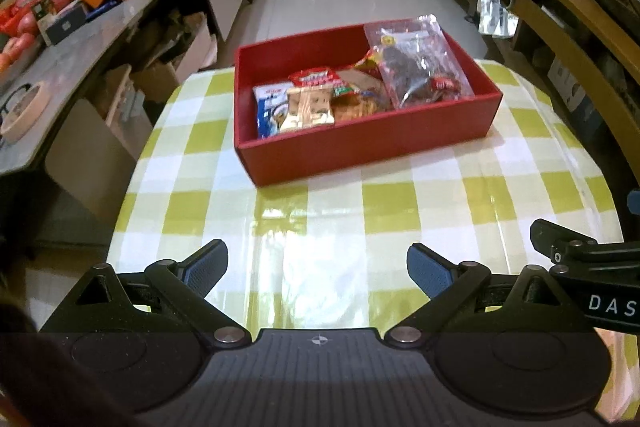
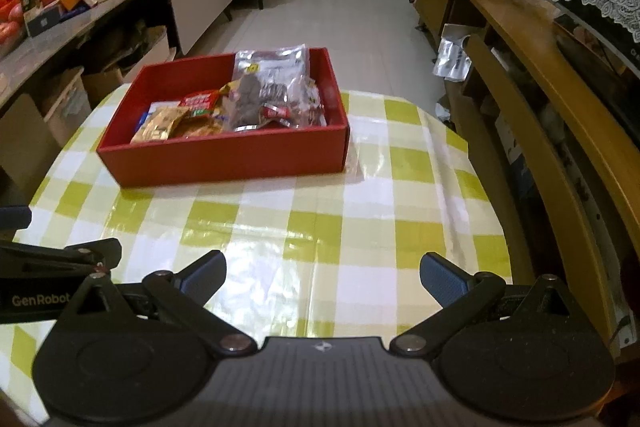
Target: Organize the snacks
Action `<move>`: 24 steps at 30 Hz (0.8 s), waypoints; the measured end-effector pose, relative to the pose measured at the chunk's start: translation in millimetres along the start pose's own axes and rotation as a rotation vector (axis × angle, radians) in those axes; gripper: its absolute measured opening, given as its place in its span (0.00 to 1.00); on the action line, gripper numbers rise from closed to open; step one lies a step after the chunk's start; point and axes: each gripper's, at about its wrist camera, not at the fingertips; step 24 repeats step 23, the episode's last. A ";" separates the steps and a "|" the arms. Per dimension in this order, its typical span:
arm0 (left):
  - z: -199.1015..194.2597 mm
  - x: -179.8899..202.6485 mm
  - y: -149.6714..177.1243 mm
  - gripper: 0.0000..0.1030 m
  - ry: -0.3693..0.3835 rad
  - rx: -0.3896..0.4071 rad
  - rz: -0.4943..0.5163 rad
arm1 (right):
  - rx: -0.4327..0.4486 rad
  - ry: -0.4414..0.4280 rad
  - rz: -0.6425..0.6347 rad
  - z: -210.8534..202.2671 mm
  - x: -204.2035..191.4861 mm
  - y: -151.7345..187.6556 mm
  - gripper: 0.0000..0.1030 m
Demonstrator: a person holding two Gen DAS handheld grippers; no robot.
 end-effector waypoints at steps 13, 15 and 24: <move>-5.0 0.7 15.5 0.94 -0.013 -0.011 0.016 | -0.017 0.007 -0.020 -3.9 -4.8 11.9 1.00; -5.0 1.2 15.7 0.94 -0.013 -0.010 0.018 | -0.017 0.007 -0.021 -3.8 -4.9 12.2 1.00; -5.4 3.3 16.0 0.94 -0.019 -0.001 0.024 | -0.018 0.004 -0.018 -3.9 -4.2 12.5 1.00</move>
Point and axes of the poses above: each gripper's, at about its wrist camera, not at the fingertips, and z roughly the way its jaws point, x to its right, y to its underside, and after that the axes turned 9 degrees about -y, right-handed
